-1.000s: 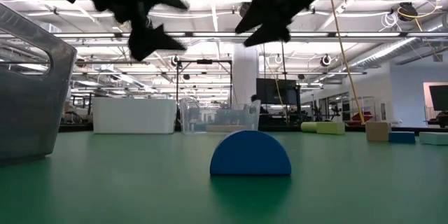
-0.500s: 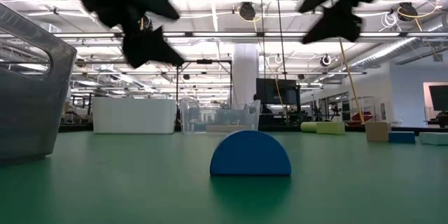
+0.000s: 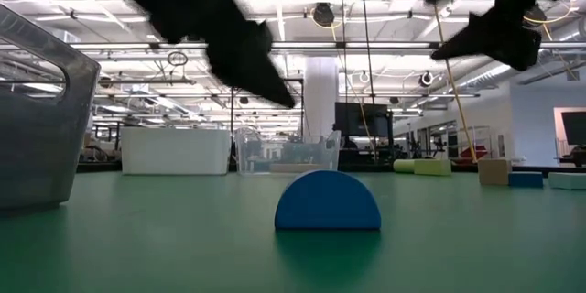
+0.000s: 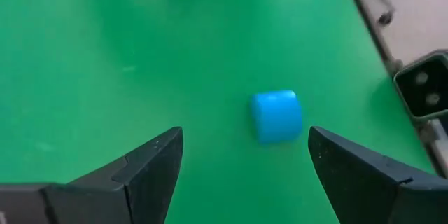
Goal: Sort & place blocks by color
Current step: Put the bottom blue block into the gray bin
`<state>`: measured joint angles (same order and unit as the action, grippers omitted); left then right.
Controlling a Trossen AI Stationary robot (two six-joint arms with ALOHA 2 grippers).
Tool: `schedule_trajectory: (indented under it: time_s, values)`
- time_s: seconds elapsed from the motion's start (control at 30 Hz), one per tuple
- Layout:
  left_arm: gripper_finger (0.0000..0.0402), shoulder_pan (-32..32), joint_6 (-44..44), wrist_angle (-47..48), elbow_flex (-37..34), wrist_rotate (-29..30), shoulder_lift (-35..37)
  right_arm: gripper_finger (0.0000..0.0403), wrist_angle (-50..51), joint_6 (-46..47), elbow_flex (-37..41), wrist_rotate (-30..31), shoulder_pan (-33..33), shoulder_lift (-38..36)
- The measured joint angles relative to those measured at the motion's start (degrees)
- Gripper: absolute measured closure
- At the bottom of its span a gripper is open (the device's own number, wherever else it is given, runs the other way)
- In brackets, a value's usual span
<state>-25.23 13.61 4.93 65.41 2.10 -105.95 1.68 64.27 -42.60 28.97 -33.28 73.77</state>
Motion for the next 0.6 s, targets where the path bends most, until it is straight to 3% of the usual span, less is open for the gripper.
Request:
schedule_trajectory:
  time_s: [0.4, 0.6]
  values:
    - [0.0094, -6.3, 1.0, 1.7, 8.7, 12.9, -9.7, 0.0142, -3.8, 0.6, 0.0, -0.4, -0.6, 1.7]
    - [0.0094, -6.3, 6.3, 1.0, 9.3, 14.6, -11.7, 0.0142, -3.7, 0.6, 0.0, -0.4, -0.7, 1.7]
